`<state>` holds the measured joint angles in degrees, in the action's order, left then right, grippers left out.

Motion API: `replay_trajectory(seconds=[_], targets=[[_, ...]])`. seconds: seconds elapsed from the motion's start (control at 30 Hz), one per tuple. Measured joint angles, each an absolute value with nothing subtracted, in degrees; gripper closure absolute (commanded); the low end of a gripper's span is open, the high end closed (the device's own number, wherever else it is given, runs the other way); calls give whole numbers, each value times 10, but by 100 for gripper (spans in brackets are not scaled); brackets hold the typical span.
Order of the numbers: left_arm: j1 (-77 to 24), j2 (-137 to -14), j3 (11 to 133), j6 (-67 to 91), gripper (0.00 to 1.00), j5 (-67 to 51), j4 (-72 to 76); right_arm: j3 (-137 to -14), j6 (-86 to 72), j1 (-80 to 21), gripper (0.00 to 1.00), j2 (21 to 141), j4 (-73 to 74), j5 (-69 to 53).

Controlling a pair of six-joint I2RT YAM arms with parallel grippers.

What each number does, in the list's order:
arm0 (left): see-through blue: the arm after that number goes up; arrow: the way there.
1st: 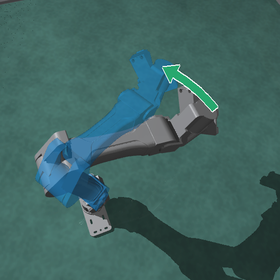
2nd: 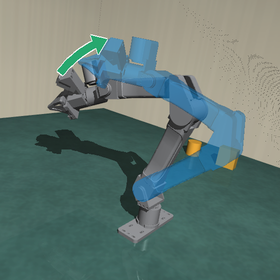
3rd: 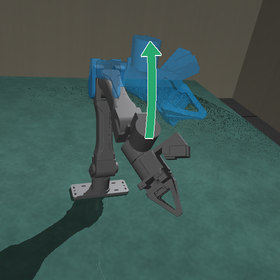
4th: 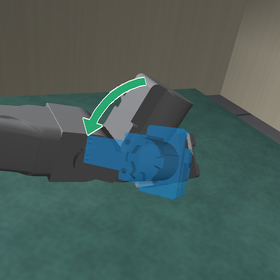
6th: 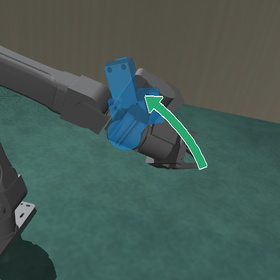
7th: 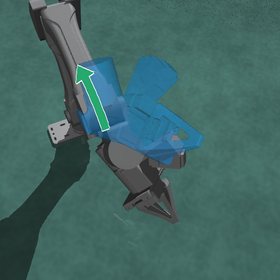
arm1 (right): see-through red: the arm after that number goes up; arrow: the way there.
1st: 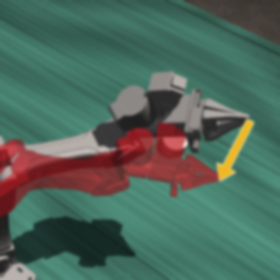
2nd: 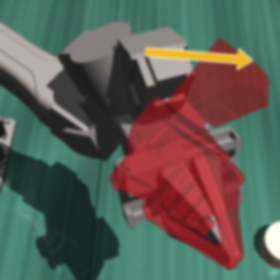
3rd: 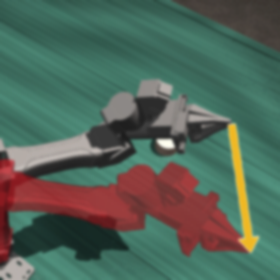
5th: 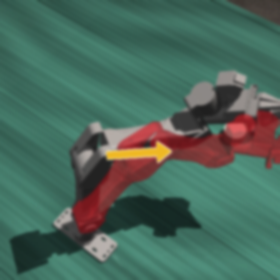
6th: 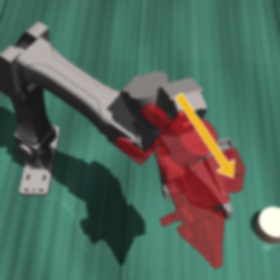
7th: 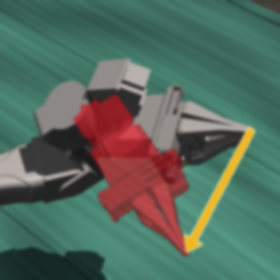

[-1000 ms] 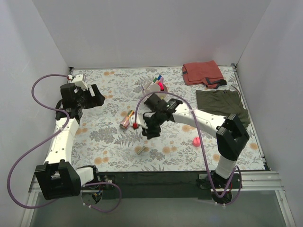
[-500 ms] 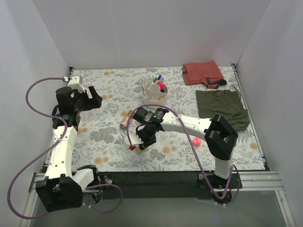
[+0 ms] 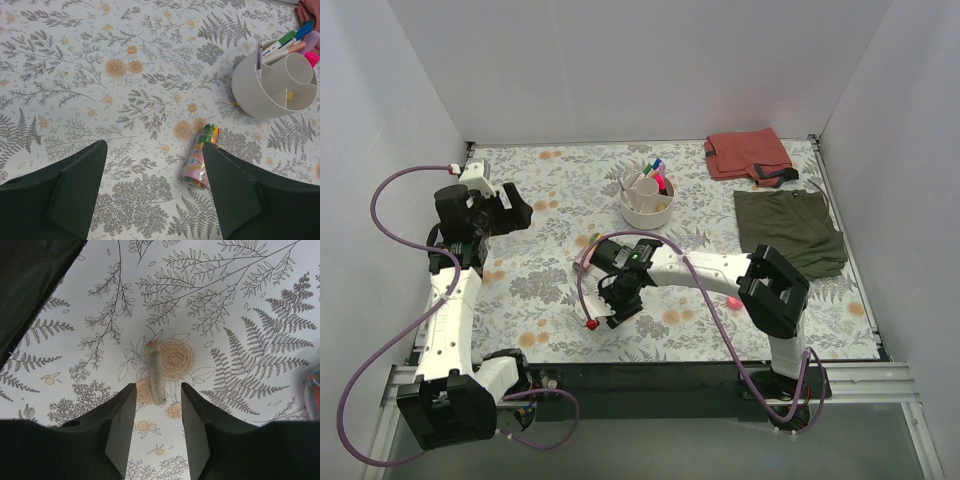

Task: Sort the stationery into containers
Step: Pick up the stationery from the center of the board.

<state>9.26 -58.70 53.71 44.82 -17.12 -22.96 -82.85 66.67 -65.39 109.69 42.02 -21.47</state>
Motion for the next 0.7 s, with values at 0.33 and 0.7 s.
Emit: replay_trajectory(seconds=[0.33,0.7], targets=[[94,-587,537,448,23,-171,-236,-831,628,-670,54,1113,402,-227],[97,-587,537,450,23,-172,-240,-818,602,-682,58,1122,351,-211]])
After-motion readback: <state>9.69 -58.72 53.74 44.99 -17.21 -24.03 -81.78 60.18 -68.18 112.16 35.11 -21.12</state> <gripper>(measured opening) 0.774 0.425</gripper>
